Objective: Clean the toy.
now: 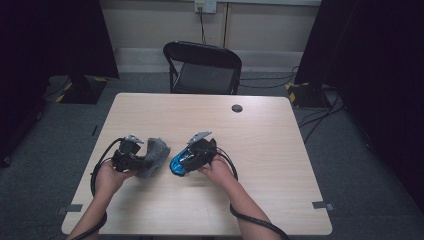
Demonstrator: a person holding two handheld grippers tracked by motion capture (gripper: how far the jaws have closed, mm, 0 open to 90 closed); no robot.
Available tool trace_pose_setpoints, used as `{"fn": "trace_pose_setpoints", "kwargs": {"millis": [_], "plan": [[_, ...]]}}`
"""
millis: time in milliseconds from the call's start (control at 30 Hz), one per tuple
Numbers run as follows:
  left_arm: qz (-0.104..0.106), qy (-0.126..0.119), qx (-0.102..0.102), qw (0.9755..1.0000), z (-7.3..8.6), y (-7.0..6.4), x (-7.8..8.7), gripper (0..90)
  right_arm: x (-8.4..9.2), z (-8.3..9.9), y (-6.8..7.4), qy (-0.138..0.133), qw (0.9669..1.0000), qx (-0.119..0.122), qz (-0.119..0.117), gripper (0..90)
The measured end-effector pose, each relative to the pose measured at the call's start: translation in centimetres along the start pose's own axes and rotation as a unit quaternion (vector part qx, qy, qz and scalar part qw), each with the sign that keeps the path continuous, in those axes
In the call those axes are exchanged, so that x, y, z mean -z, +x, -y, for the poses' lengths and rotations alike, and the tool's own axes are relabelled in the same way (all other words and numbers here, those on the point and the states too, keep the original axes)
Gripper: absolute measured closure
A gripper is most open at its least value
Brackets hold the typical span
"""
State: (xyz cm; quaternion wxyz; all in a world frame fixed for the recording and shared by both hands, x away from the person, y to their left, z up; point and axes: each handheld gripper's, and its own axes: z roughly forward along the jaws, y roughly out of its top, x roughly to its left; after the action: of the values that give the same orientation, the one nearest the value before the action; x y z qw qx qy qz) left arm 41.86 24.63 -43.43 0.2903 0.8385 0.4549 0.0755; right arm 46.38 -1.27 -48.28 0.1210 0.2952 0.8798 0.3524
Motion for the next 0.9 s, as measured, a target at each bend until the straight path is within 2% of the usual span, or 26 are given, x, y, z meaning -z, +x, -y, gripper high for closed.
{"fn": "trace_pose_setpoints", "kwargs": {"millis": [167,500,633,733,900], "plan": [[-0.003,-0.007,-0.015,0.9999,-1.9,0.5,-1.5,72.0,0.0,0.1,0.0,-0.002,1.0000,0.001,0.001,0.0],[0.006,-0.006,-0.027,0.9996,-5.7,0.5,-4.5,71.8,0.0,0.1,-0.2,-0.001,1.0000,0.002,-0.001,0.0],[0.002,-0.004,-0.028,0.9996,-6.6,0.4,-5.8,72.0,0.0,0.0,-0.2,-0.001,1.0000,0.002,-0.002,0.0],[-0.004,0.000,-0.040,0.9992,-7.1,0.2,-6.7,72.1,0.0,0.0,-0.2,0.000,1.0000,0.002,-0.002,0.0],[-0.014,0.000,-0.044,0.9989,-8.0,-0.2,-7.8,72.1,0.0,0.0,-0.3,0.002,1.0000,0.004,-0.002,0.0]]}}
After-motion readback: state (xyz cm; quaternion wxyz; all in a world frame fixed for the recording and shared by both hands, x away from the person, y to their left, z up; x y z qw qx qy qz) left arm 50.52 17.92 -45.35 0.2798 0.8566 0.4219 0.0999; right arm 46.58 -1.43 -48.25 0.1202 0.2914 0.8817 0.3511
